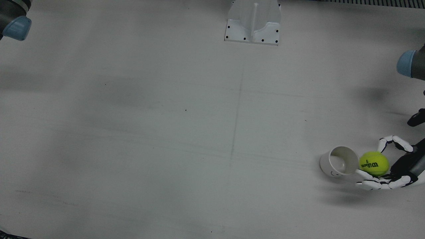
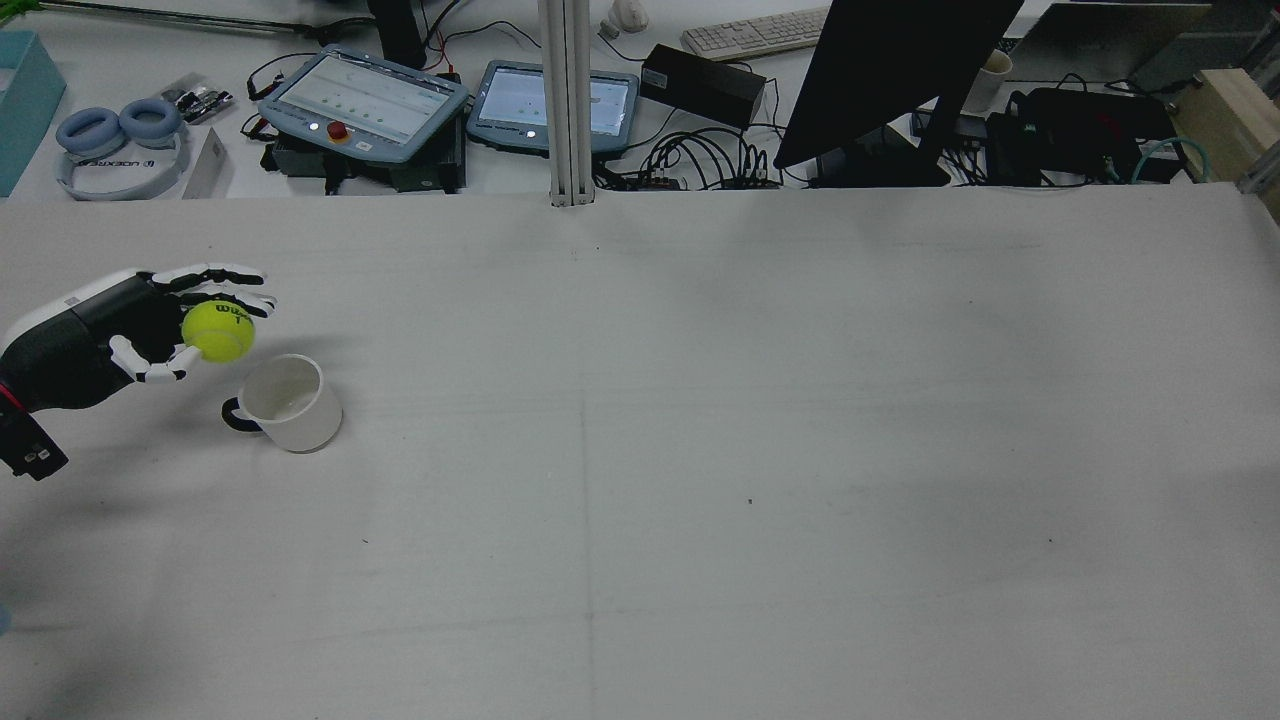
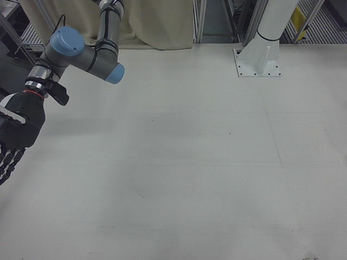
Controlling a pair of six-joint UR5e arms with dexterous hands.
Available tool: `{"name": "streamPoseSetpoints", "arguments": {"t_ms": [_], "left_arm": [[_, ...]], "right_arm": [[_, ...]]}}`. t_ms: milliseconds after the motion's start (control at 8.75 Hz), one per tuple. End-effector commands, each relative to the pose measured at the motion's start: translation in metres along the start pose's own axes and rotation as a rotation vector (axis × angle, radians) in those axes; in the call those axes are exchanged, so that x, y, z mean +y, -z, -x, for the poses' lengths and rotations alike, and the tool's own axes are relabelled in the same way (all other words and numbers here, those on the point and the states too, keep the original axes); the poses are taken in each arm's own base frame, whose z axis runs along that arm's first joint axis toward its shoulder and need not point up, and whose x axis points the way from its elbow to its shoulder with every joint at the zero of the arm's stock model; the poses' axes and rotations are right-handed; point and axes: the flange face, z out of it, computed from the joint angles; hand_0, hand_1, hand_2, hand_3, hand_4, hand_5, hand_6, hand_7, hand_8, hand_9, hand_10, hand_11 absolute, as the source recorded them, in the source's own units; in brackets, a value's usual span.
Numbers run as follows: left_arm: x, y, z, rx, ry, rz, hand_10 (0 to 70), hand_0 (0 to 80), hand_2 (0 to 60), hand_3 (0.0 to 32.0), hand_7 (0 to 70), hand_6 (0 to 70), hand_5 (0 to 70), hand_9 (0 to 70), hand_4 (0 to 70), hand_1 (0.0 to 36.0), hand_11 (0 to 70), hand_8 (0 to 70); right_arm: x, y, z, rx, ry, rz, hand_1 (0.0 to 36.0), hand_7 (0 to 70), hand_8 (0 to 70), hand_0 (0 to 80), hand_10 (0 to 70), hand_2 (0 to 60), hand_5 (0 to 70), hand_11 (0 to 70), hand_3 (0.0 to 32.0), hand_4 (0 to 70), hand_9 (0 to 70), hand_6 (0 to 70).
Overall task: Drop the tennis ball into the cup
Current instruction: 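Shift the left hand slightly back and adjust the ball over the mug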
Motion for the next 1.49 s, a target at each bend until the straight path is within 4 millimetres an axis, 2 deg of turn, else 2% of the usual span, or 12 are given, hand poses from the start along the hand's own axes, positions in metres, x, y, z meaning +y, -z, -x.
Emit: {"name": "streamPoseSetpoints", "arguments": {"t_ms": [0, 114, 229, 343, 457, 571, 686, 800, 914, 1029, 1143, 1371], "left_arm": [[0.0, 0.0, -0.001, 0.001, -0.001, -0.005, 32.4, 69.6, 60.0, 0.0, 30.2, 50.2, 23.2, 24.1, 17.4, 36.0, 49.7, 24.3], [0.0, 0.002, -0.012, 0.018, -0.012, -0.018, 31.5, 69.0, 60.0, 0.0, 31.2, 45.9, 22.3, 23.4, 18.1, 36.0, 48.6, 22.8], [0.009, 0.002, -0.021, 0.03, -0.046, -0.007, 30.9, 69.6, 60.0, 0.0, 33.7, 35.5, 20.2, 24.2, 19.1, 36.0, 47.7, 20.9], [0.011, 0.002, -0.02, 0.029, -0.061, -0.008, 29.1, 69.2, 60.0, 0.0, 32.5, 43.9, 21.4, 25.3, 20.0, 36.0, 45.3, 23.5], [0.013, 0.001, -0.021, 0.029, -0.059, -0.007, 28.4, 69.2, 60.0, 0.0, 32.9, 41.6, 21.0, 25.7, 19.8, 36.0, 44.5, 23.4], [0.012, 0.002, -0.021, 0.03, -0.06, -0.009, 29.0, 68.8, 60.0, 0.0, 31.7, 50.2, 22.6, 25.5, 19.5, 36.0, 45.2, 25.1], [0.014, 0.0, -0.018, 0.026, -0.061, -0.006, 29.5, 70.6, 60.0, 0.0, 34.1, 40.1, 20.9, 26.1, 20.1, 36.0, 45.8, 23.1], [0.014, -0.001, -0.017, 0.024, -0.062, -0.004, 30.4, 71.2, 60.0, 0.0, 31.9, 52.6, 23.3, 25.6, 20.0, 36.0, 47.1, 25.6], [0.017, -0.003, -0.018, 0.025, -0.062, 0.0, 32.0, 71.2, 60.0, 0.0, 33.0, 48.7, 22.8, 25.6, 19.2, 36.0, 49.1, 24.6], [0.02, -0.006, -0.018, 0.025, -0.066, 0.007, 32.7, 72.4, 60.0, 0.0, 34.5, 40.5, 21.4, 25.7, 19.1, 36.0, 50.0, 22.9], [0.023, -0.006, -0.018, 0.025, -0.085, 0.013, 32.5, 71.8, 60.0, 0.0, 34.9, 40.4, 21.4, 26.2, 19.8, 36.0, 49.8, 23.1], [0.025, -0.009, -0.013, 0.019, -0.077, 0.017, 33.0, 73.8, 60.0, 0.0, 34.2, 44.8, 22.4, 26.4, 20.1, 36.0, 50.5, 24.3]], "right_arm": [[0.0, 0.0, 0.0, 0.0, 0.0, 0.0, 0.0, 0.0, 0.0, 0.0, 0.0, 0.0, 0.0, 0.0, 0.0, 0.0, 0.0, 0.0], [0.0, 0.0, 0.0, 0.0, 0.0, 0.0, 0.0, 0.0, 0.0, 0.0, 0.0, 0.0, 0.0, 0.0, 0.0, 0.0, 0.0, 0.0], [0.0, 0.0, 0.0, 0.0, 0.0, 0.0, 0.0, 0.0, 0.0, 0.0, 0.0, 0.0, 0.0, 0.0, 0.0, 0.0, 0.0, 0.0], [0.0, 0.0, 0.0, 0.0, 0.0, 0.0, 0.0, 0.0, 0.0, 0.0, 0.0, 0.0, 0.0, 0.0, 0.0, 0.0, 0.0, 0.0], [0.0, 0.0, 0.0, 0.0, 0.0, 0.001, 0.0, 0.0, 0.0, 0.0, 0.0, 0.0, 0.0, 0.0, 0.0, 0.0, 0.0, 0.0], [0.0, 0.0, 0.0, 0.0, 0.0, 0.0, 0.0, 0.0, 0.0, 0.0, 0.0, 0.0, 0.0, 0.0, 0.0, 0.0, 0.0, 0.0], [0.0, 0.0, 0.0, 0.0, 0.0, 0.0, 0.0, 0.0, 0.0, 0.0, 0.0, 0.0, 0.0, 0.0, 0.0, 0.0, 0.0, 0.0], [0.0, 0.0, 0.0, 0.0, 0.0, 0.001, 0.0, 0.0, 0.0, 0.0, 0.0, 0.0, 0.0, 0.0, 0.0, 0.0, 0.0, 0.0], [0.0, 0.0, 0.0, 0.0, 0.0, 0.0, 0.0, 0.0, 0.0, 0.0, 0.0, 0.0, 0.0, 0.0, 0.0, 0.0, 0.0, 0.0], [0.0, 0.0, 0.0, 0.0, 0.0, 0.0, 0.0, 0.0, 0.0, 0.0, 0.0, 0.0, 0.0, 0.0, 0.0, 0.0, 0.0, 0.0], [0.0, 0.0, 0.0, 0.0, 0.0, 0.0, 0.0, 0.0, 0.0, 0.0, 0.0, 0.0, 0.0, 0.0, 0.0, 0.0, 0.0, 0.0], [0.0, 0.0, 0.0, 0.0, 0.0, 0.0, 0.0, 0.0, 0.0, 0.0, 0.0, 0.0, 0.0, 0.0, 0.0, 0.0, 0.0, 0.0]]}}
